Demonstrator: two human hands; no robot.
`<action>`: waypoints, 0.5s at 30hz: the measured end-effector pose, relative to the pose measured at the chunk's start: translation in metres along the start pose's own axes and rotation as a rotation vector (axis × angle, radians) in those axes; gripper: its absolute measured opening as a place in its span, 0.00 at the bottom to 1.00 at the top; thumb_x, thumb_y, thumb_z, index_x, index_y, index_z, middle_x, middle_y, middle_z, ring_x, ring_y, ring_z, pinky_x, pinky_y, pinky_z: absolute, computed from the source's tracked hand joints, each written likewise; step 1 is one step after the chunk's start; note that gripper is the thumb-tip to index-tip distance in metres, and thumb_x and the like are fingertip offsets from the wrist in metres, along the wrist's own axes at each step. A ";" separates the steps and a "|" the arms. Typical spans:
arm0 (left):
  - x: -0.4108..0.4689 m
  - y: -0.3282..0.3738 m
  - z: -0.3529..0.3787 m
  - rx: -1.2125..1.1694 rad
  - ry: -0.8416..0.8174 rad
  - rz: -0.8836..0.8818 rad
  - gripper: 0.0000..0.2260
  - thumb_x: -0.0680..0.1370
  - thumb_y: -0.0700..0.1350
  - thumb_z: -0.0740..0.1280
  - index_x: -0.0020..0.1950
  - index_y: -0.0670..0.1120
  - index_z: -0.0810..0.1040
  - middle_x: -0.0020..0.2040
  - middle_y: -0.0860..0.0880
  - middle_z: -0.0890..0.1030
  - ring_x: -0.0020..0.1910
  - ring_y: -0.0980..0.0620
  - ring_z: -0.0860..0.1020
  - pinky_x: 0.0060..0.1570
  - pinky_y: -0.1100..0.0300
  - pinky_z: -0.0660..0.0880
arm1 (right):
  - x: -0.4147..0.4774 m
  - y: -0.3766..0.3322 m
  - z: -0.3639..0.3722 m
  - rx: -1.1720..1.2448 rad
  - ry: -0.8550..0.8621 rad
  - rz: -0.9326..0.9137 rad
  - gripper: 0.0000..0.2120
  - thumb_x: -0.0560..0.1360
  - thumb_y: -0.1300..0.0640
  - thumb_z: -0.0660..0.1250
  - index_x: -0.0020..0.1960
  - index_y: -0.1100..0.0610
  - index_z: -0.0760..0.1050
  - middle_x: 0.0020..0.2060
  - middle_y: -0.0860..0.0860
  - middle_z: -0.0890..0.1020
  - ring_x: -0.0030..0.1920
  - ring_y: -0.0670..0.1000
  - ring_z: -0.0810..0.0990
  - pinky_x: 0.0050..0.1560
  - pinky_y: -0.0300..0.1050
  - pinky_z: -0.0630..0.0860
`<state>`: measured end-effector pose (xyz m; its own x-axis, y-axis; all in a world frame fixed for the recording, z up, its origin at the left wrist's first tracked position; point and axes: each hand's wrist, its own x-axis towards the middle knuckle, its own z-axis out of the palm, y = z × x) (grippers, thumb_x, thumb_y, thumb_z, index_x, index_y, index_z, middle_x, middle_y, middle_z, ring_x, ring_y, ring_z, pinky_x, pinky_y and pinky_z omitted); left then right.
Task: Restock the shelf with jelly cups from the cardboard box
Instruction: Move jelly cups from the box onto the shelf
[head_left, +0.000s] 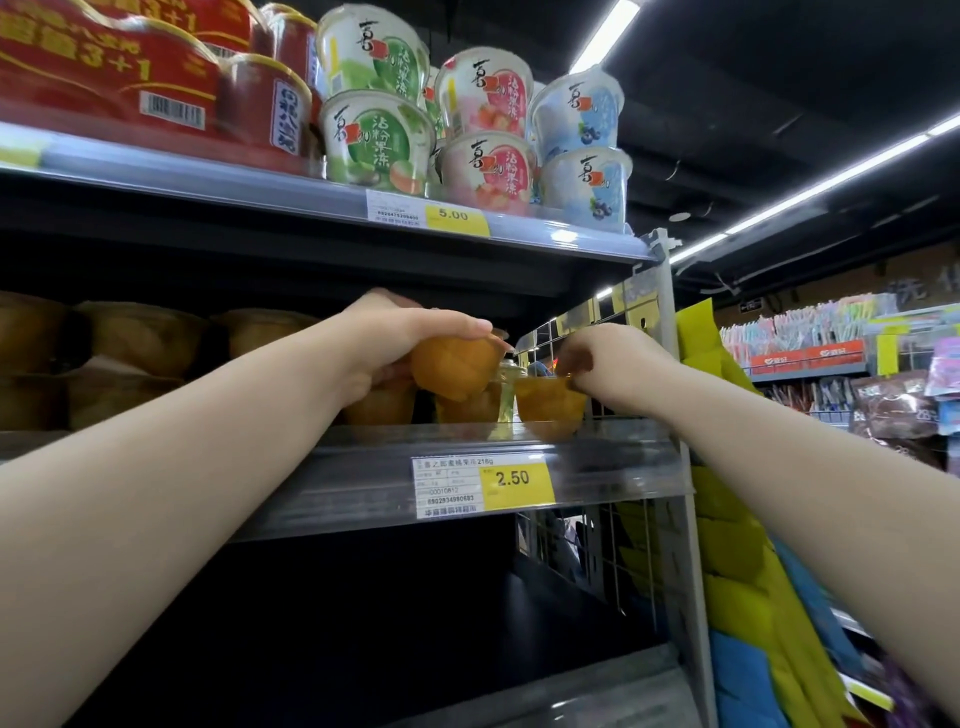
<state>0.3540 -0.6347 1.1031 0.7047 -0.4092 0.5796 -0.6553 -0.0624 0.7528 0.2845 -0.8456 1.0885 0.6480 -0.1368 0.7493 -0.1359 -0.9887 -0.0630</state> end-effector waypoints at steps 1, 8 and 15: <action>-0.001 0.001 0.001 -0.007 -0.005 -0.002 0.40 0.49 0.60 0.78 0.58 0.46 0.79 0.52 0.47 0.83 0.52 0.46 0.81 0.53 0.54 0.78 | -0.001 0.001 -0.001 0.054 0.028 -0.007 0.12 0.77 0.58 0.67 0.59 0.52 0.78 0.57 0.51 0.80 0.55 0.52 0.78 0.52 0.44 0.77; 0.002 0.022 0.025 -0.195 -0.108 -0.062 0.34 0.58 0.55 0.78 0.61 0.47 0.78 0.54 0.48 0.83 0.51 0.50 0.82 0.41 0.62 0.77 | -0.017 -0.011 -0.012 0.807 -0.133 0.060 0.28 0.69 0.46 0.74 0.65 0.56 0.74 0.56 0.50 0.79 0.54 0.47 0.79 0.49 0.39 0.79; 0.010 0.027 0.048 -0.298 -0.164 -0.056 0.27 0.66 0.48 0.77 0.62 0.43 0.76 0.57 0.44 0.82 0.54 0.48 0.82 0.53 0.56 0.79 | -0.013 0.000 -0.007 0.783 0.129 0.207 0.33 0.63 0.43 0.77 0.63 0.56 0.74 0.53 0.49 0.81 0.52 0.50 0.80 0.56 0.51 0.79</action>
<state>0.3302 -0.6836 1.1140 0.6684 -0.5553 0.4949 -0.4916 0.1695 0.8542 0.2707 -0.8431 1.0834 0.5696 -0.3603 0.7388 0.3499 -0.7070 -0.6146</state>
